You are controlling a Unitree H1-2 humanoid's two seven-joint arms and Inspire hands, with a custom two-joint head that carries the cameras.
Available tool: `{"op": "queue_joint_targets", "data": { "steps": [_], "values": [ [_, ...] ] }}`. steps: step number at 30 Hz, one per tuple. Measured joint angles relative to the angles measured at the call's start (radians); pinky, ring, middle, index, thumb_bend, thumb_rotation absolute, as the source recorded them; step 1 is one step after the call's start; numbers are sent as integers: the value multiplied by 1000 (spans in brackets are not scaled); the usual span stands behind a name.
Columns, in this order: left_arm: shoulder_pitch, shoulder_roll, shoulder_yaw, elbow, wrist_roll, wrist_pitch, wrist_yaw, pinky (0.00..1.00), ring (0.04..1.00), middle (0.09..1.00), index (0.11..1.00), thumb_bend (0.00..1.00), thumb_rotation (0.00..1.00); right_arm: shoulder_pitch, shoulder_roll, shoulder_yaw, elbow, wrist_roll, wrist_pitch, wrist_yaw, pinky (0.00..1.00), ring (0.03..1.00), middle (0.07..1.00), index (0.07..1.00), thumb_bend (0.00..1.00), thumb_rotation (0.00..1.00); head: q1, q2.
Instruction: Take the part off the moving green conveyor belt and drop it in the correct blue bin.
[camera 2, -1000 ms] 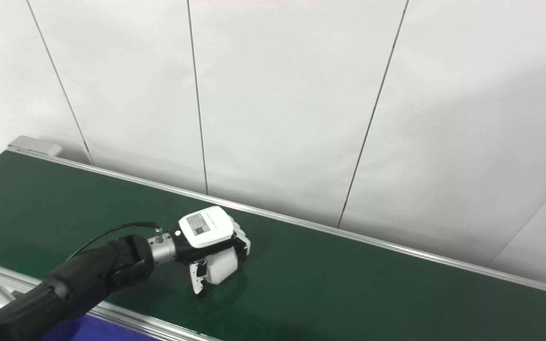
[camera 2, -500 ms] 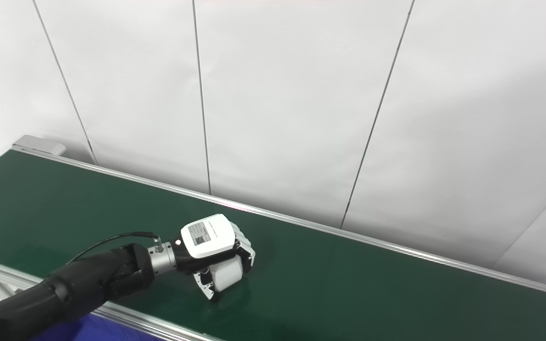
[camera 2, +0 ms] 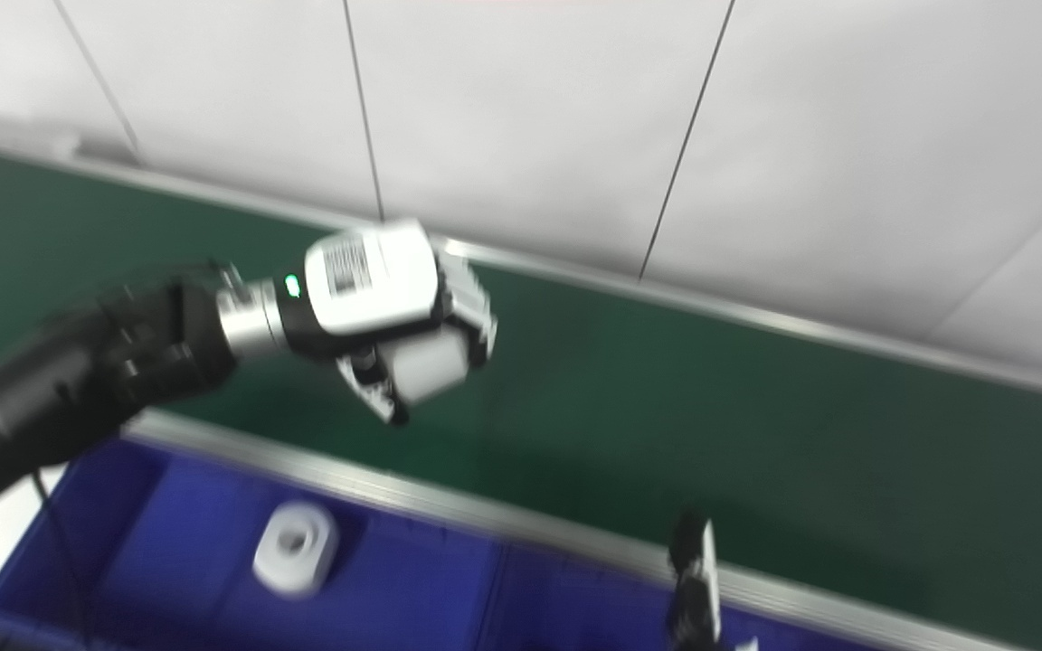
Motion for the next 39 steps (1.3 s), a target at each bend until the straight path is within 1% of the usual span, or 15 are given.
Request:
{"op": "queue_joint_targets", "data": {
  "steps": [2, 5, 9, 12, 17, 22, 25, 29, 30, 31, 32, 33, 34, 35, 39],
  "values": [
    [31, 22, 17, -55, -50, 25, -76, 367, 413, 507, 484, 504, 0, 8, 0, 0, -14, 11, 4, 4, 1000, 1000, 1000, 1000, 820, 1000, 5, 0],
    [77, 43, 48, -89, -95, 45, -159, 378, 422, 517, 470, 503, 0, 16, -4, -3, -23, 19, 9, 5, 1000, 991, 1000, 1000, 814, 1000, -18, -3],
    [170, 60, 88, -99, -135, 37, -203, 401, 433, 516, 463, 503, 0, 30, -9, -6, -23, 28, 9, 5, 994, 977, 994, 1000, 831, 1000, -43, -9],
    [247, 59, 107, -117, -135, 33, -228, 402, 434, 515, 464, 503, 0, 32, -11, -4, -22, 28, 9, 8, 997, 984, 997, 1000, 838, 1000, -86, -21],
    [392, 42, 138, -107, -58, -7, -223, 413, 437, 520, 474, 503, 0, 33, -13, 14, -20, 29, 9, 24, 987, 984, 995, 1000, 833, 1000, -107, -31],
    [513, 18, 142, -12, 56, -86, -174, 459, 437, 512, 475, 504, 0, 35, -12, 22, -18, 25, 10, 26, 995, 999, 998, 1000, 851, 1000, -132, -32],
    [545, 14, 130, 36, 109, -97, -130, 460, 436, 520, 471, 503, 0, 39, -11, 26, -18, 22, 10, 26, 998, 1000, 1000, 1000, 856, 1000, -138, -34],
    [549, 10, 108, 79, 159, -107, -87, 446, 432, 523, 485, 503, 0, 46, -11, 26, -18, 17, 19, 26, 1000, 1000, 1000, 1000, 864, 1000, -144, -35],
    [549, 8, 108, 83, 166, -108, -77, 453, 468, 547, 488, 509, 20, 48, -11, 27, -18, 16, 22, 26, 1000, 1000, 1000, 1000, 866, 1000, -149, -35],
    [550, 6, 108, 87, 177, -109, -66, 506, 579, 645, 614, 816, 218, 49, -11, 28, -18, 16, 23, 26, 997, 1000, 1000, 1000, 869, 1000, -152, -37],
    [550, 4, 109, 88, 189, -109, -60, 531, 618, 680, 654, 896, 295, 49, -11, 29, -18, 15, 23, 26, 995, 1000, 1000, 1000, 869, 1000, -152, -37],
    [552, 0, 113, 87, 194, -108, -62, 596, 702, 761, 731, 966, 466, 48, -11, 31, -18, 14, 23, 26, 985, 1000, 1000, 1000, 868, 1000, -155, -37],
    [556, -5, 119, 78, 195, -93, -73, 606, 714, 774, 742, 973, 490, 48, -10, 31, -18, 12, 23, 26, 983, 1000, 1000, 1000, 867, 1000, -155, -37],
    [558, -9, 122, 68, 194, -77, -89, 657, 767, 827, 796, 987, 603, 48, -10, 31, -17, 11, 23, 26, 980, 1000, 999, 1000, 873, 1000, -155, -37],
    [562, -16, 134, 26, 182, -50, -127, 797, 871, 929, 889, 1000, 830, 48, -10, 31, -15, 11, 23, 26, 976, 1000, 1000, 1000, 894, 1000, -156, -43]
  ]
}}
